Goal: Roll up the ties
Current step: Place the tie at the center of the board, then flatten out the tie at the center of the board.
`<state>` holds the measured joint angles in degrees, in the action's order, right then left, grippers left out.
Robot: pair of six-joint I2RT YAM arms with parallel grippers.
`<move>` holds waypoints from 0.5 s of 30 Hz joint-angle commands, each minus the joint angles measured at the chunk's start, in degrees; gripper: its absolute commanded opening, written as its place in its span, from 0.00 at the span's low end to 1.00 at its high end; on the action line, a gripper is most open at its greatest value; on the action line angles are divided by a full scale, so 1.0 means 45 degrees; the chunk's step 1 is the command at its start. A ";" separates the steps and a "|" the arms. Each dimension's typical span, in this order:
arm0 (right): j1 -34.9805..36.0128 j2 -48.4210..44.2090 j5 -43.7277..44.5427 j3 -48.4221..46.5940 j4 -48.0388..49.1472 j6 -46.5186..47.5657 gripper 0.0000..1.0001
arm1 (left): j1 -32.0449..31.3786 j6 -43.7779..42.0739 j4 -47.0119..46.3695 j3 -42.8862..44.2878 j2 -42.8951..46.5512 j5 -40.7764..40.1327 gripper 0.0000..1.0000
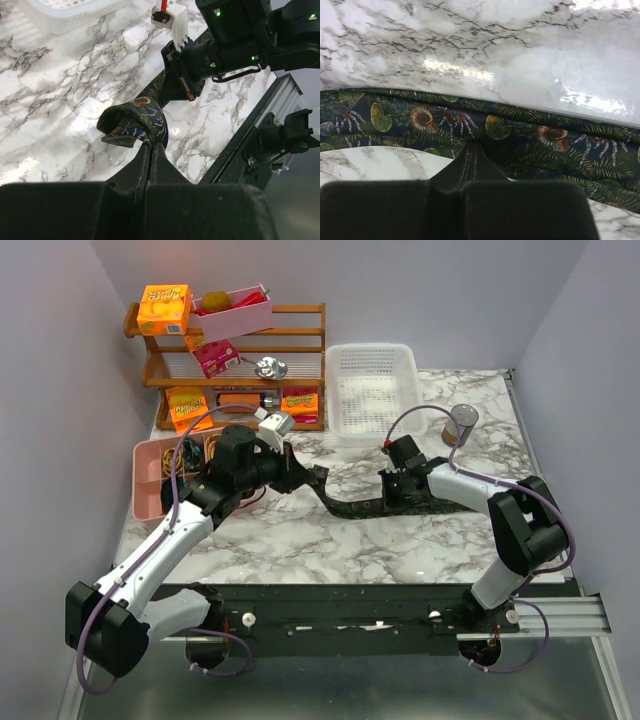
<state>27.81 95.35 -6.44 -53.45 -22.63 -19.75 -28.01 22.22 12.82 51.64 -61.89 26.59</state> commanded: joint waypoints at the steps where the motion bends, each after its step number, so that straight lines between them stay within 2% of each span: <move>1: 0.0050 0.0295 0.1782 -0.0212 -0.1571 0.0267 0.01 | 0.0052 0.0336 0.0158 -0.0361 0.0120 0.0031 0.00; 10: -0.0145 0.0236 0.3089 -0.0407 -0.2861 0.0267 0.00 | 0.0053 0.0122 0.2228 -0.0128 0.0101 -0.2019 0.04; 15: -0.0634 0.0432 0.3072 -0.0348 -0.3115 0.0150 0.01 | 0.0072 -0.0094 0.3809 0.0438 -0.0504 -0.1964 0.05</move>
<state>26.41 95.33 2.76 -55.68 -31.38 -19.46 -27.97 22.96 22.81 50.61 -62.39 20.01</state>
